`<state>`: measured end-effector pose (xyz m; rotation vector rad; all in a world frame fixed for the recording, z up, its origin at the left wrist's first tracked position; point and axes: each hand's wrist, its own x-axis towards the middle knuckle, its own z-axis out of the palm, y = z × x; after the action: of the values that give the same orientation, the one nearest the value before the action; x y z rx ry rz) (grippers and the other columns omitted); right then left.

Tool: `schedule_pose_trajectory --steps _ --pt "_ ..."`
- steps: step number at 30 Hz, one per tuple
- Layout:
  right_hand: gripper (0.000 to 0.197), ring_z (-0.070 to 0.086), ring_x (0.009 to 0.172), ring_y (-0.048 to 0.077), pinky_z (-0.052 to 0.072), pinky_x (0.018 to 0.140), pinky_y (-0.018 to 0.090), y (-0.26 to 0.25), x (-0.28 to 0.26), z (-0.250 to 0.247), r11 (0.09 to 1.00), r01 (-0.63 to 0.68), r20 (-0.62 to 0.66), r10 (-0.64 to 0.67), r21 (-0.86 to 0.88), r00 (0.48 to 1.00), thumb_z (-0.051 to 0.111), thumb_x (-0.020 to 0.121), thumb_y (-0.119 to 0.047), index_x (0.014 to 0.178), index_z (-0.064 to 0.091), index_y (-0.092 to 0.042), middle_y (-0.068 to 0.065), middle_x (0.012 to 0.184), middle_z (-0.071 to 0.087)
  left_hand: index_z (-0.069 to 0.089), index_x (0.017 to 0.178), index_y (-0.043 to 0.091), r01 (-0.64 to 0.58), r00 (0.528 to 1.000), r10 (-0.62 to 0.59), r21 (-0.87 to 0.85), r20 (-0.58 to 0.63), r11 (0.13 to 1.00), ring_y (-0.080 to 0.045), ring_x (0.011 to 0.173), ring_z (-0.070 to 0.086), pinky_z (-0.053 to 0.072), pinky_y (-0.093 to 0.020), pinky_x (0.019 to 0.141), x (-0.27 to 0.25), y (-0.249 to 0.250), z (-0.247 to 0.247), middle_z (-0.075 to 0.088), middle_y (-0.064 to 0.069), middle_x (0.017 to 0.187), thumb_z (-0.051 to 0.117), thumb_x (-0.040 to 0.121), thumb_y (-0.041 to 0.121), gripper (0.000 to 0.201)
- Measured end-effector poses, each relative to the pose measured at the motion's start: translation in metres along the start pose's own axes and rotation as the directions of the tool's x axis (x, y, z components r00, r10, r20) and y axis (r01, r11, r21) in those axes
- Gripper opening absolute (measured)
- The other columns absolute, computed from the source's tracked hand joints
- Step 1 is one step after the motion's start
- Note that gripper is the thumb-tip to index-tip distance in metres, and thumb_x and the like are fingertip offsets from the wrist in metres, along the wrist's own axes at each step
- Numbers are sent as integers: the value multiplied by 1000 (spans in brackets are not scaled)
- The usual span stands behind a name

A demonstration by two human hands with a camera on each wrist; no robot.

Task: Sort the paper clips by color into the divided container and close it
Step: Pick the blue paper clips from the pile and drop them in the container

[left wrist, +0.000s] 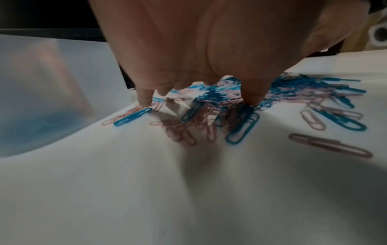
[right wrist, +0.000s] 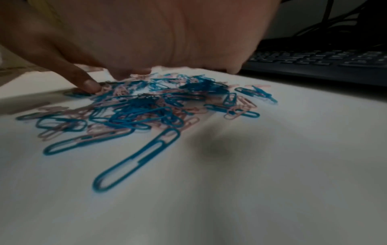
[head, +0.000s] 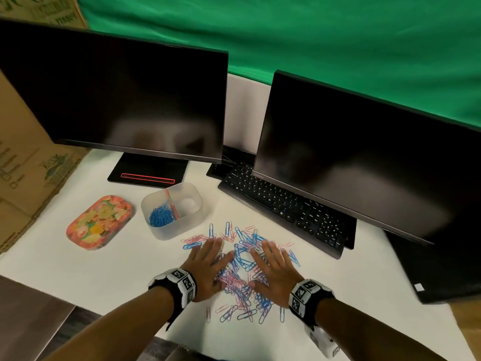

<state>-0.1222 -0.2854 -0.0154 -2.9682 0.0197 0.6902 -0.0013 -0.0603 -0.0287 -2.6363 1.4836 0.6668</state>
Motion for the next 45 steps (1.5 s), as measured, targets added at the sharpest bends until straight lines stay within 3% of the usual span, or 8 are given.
schedule_pose_trajectory --steps 4,9,17,21,24,30,37,45 --pt "78 -13 146 30 -5 115 47 -4 -33 10 980 189 -99 -194 -58 976 19 92 -70 152 -3 -25 7 159 -11 -17 148 34 -126 985 135 81 -108 989 -35 141 -21 -3 -51 114 -14 11 -3 -20 -10 157 40 88 51 85" --pt "83 13 144 27 13 106 48 -9 -56 44 994 105 14 -104 -37 994 26 88 -74 151 21 -19 8 155 28 27 150 24 -174 984 177 138 -14 975 -33 140 23 44 -52 101 -34 13 28 36 -9 152 44 81 64 81" --pt "80 20 139 36 8 105 54 -19 -45 31 1000 8 61 -6 -28 998 25 81 -83 147 28 -38 11 151 34 -10 143 56 -215 973 206 82 104 973 -43 135 -35 -21 -63 105 -35 17 15 -32 -4 154 19 88 74 64" --pt "81 28 137 39 16 105 58 -14 -46 26 999 -21 93 25 -36 995 24 78 -86 146 27 -42 9 153 31 -13 140 58 -226 964 213 65 161 972 -42 134 -37 -21 -67 105 -41 16 9 -34 0 153 19 85 78 67" --pt "73 -8 145 34 1 115 55 -14 -46 16 998 17 -66 -13 65 998 22 83 -81 146 1 -50 2 159 -11 -11 141 58 -207 972 206 0 111 978 -39 132 -39 -20 -62 108 -47 13 6 -31 1 154 18 83 81 69" --pt "40 45 123 20 32 107 34 -25 -12 -10 978 26 -248 26 207 968 41 93 -40 129 53 -26 -3 129 54 52 128 34 156 949 -208 -219 -239 963 -25 121 50 44 -36 94 -40 -13 -9 53 2 132 43 89 40 41" --pt "27 57 102 23 48 88 34 -55 25 -40 973 59 -247 -2 223 969 41 95 -25 104 65 -18 3 105 65 62 104 22 337 918 -384 -312 -102 888 -25 104 58 48 -33 82 -24 -34 -13 57 0 111 51 88 32 21" --pt "38 46 121 27 39 102 32 -79 47 -43 990 71 -89 -60 126 994 41 98 -26 134 50 -22 7 128 51 62 89 20 373 903 -424 -360 -73 855 -26 96 60 49 -34 78 -26 -39 -12 59 -3 103 49 83 24 14"
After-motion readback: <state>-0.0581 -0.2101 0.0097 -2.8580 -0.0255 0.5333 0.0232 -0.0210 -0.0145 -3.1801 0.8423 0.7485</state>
